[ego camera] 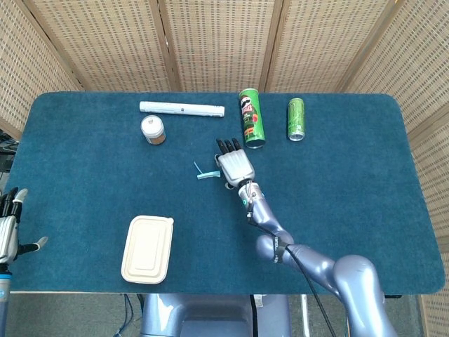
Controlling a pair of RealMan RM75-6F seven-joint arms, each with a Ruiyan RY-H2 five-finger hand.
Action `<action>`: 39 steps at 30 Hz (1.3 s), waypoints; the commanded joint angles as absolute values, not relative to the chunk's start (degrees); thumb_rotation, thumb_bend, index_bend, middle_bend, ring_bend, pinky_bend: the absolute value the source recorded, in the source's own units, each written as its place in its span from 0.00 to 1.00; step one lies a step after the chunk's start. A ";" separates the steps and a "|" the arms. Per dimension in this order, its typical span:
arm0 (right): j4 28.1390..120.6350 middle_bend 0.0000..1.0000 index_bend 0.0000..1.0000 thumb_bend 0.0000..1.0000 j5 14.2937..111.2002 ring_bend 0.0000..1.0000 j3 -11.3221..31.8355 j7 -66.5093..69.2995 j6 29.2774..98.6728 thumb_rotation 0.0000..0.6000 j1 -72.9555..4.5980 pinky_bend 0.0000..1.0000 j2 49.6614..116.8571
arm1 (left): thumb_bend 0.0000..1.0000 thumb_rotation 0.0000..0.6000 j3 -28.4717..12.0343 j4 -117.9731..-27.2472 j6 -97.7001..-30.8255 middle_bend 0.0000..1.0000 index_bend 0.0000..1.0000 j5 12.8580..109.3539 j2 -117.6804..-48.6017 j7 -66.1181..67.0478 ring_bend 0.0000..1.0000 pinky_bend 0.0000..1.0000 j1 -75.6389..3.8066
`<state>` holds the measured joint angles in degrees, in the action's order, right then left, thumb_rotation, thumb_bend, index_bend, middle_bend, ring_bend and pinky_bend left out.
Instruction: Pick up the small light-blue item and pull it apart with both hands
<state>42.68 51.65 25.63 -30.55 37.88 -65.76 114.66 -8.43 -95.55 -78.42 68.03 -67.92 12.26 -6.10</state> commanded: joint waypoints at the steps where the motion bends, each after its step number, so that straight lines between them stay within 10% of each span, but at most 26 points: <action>1: 36.13 0.00 0.41 0.20 51.44 0.00 26.44 -27.93 35.68 1.00 -69.83 0.00 119.24 | 0.07 1.00 -8.54 -95.32 -78.12 0.00 0.00 67.49 -67.69 11.67 0.00 0.00 -6.14; 12: 27.62 0.00 0.44 0.39 52.41 0.00 26.83 -24.11 33.65 1.00 -74.35 0.00 123.88 | 0.07 1.00 -8.51 -95.08 -77.62 0.00 0.00 66.73 -66.63 9.40 0.00 0.00 -6.08; 39: 18.78 0.00 0.61 0.43 54.78 0.00 26.01 -19.69 32.08 1.00 -75.09 0.00 126.83 | 0.08 1.00 -7.93 -95.09 -77.26 0.00 0.00 66.41 -66.06 8.24 0.00 0.00 -6.44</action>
